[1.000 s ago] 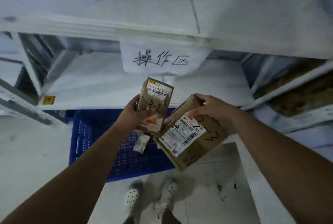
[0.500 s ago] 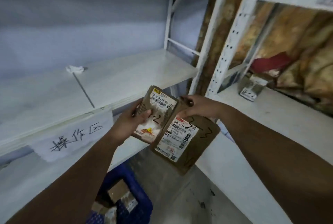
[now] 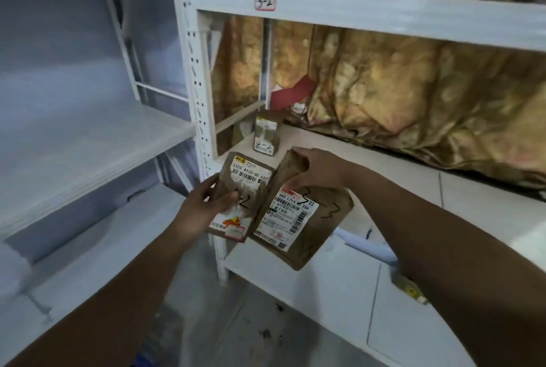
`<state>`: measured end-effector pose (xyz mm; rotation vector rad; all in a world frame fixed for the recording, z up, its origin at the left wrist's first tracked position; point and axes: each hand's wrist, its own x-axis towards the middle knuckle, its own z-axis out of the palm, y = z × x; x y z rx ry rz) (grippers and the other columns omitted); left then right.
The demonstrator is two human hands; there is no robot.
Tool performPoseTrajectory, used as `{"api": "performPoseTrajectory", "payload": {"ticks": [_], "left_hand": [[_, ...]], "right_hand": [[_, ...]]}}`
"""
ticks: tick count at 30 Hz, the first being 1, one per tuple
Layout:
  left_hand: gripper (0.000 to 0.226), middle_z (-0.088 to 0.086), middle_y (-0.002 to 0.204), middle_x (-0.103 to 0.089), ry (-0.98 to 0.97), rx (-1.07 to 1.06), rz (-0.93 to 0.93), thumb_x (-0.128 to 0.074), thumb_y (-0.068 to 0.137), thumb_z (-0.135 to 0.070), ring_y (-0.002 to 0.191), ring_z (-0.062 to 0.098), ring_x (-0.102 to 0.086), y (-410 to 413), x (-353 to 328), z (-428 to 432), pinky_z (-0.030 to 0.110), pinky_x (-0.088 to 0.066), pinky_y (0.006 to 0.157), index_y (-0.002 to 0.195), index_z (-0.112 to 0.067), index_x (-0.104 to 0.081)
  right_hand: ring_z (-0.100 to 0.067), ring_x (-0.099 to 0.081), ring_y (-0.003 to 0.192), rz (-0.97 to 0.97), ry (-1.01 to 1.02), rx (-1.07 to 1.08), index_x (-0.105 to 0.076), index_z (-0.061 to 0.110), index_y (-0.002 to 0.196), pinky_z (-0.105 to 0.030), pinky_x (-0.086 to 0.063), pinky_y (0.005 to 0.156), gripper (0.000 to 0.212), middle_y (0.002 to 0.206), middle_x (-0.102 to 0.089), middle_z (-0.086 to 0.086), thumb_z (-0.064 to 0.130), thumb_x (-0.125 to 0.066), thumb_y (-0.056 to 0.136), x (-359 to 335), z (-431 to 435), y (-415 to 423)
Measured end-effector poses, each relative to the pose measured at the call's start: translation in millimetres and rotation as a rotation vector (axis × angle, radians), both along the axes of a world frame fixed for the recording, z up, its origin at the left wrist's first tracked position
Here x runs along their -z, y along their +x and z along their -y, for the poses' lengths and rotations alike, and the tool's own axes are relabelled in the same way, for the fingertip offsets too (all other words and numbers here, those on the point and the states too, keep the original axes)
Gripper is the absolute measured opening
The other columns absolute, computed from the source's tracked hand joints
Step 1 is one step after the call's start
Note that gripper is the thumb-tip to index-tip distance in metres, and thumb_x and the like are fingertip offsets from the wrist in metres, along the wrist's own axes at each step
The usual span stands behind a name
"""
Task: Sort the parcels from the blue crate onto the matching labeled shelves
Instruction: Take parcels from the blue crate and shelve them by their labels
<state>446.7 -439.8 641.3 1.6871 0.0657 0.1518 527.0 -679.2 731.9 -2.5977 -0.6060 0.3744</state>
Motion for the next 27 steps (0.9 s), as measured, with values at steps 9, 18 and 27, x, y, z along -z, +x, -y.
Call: {"api": "performPoseTrajectory", "payload": {"ticks": [9,18,27], "left_hand": [[0.039,-0.004,0.102,-0.073,-0.062,0.190,0.064,-0.074,0.081,-0.025,0.092,0.013,-0.070,32,-41,108,0.027,-0.056,0.072,0.118,-0.030,-0.064],[0.031,-0.005,0.100,-0.071,-0.059,0.334,0.173,-0.064,0.087,-0.016,0.090,0.006,-0.068,50,-108,136,0.018,-0.052,0.073,0.117,-0.022,-0.062],[0.058,0.004,0.108,-0.070,-0.137,0.422,0.257,-0.067,0.074,-0.032,0.102,0.028,-0.066,71,-166,116,0.038,-0.053,0.082,0.129,-0.016,-0.057]], "right_hand": [[-0.022,-0.045,0.130,-0.049,-0.022,0.128,-0.036,0.023,0.149,-0.032,-0.037,0.105,0.094,0.150,-0.041,-0.001,0.065,-0.068,0.071,-40,117,4],[-0.020,-0.071,0.096,-0.119,0.147,0.232,-0.066,0.020,0.119,-0.037,-0.054,0.091,0.051,0.108,-0.073,0.001,0.050,-0.071,0.078,-112,150,-17],[-0.021,-0.072,0.094,-0.010,0.042,0.250,-0.068,0.014,0.114,-0.036,-0.053,0.092,0.062,0.104,-0.074,-0.002,0.057,-0.066,0.070,-188,117,-34]]}}
